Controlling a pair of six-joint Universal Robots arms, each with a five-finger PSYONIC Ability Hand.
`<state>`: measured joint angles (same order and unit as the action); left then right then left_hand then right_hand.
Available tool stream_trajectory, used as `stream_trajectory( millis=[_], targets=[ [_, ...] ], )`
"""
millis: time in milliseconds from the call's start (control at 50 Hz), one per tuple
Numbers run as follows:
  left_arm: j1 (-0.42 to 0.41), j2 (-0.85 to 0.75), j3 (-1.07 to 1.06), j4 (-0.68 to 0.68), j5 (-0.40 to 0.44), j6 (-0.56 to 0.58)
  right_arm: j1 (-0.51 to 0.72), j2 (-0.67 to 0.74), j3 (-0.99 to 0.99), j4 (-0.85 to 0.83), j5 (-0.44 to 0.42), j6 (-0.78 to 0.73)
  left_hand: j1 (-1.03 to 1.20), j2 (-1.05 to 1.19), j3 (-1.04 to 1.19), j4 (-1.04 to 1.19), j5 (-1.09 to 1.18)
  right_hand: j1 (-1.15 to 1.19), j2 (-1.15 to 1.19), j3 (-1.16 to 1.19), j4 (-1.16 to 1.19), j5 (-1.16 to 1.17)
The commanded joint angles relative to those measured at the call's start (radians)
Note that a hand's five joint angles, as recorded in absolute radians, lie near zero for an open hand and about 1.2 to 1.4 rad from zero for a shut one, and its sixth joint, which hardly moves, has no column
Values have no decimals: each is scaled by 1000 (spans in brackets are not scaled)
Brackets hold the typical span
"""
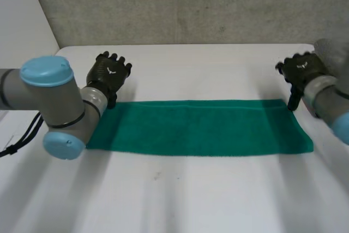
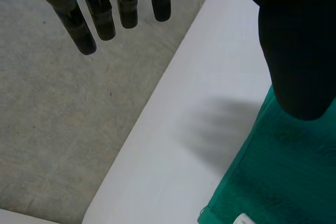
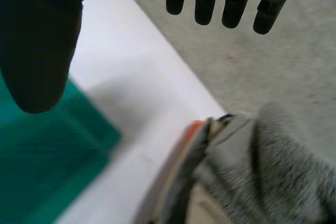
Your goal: Fold the laundry.
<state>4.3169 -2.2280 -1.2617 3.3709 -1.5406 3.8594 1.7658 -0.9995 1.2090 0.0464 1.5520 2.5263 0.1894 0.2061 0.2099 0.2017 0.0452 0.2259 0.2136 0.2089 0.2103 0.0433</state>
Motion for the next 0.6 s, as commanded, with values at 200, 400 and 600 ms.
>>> stream_trajectory(
  millis=[200,400,600],
  targets=[
    [-35,214,-292,83,53,-150,-239,-208,523,-60,-314,45,-15,-32,-35,-27,-45,252,265,269,268,260],
    [-55,218,-323,127,53,-152,-243,-48,498,-186,-276,31,-15,-32,-35,-27,-45,1170,1183,1187,1186,1178],
    [-55,297,-372,128,54,-152,-406,-226,557,-260,-110,-182,-15,-32,-35,-27,-45,1170,1183,1187,1186,1178]
  ],
)
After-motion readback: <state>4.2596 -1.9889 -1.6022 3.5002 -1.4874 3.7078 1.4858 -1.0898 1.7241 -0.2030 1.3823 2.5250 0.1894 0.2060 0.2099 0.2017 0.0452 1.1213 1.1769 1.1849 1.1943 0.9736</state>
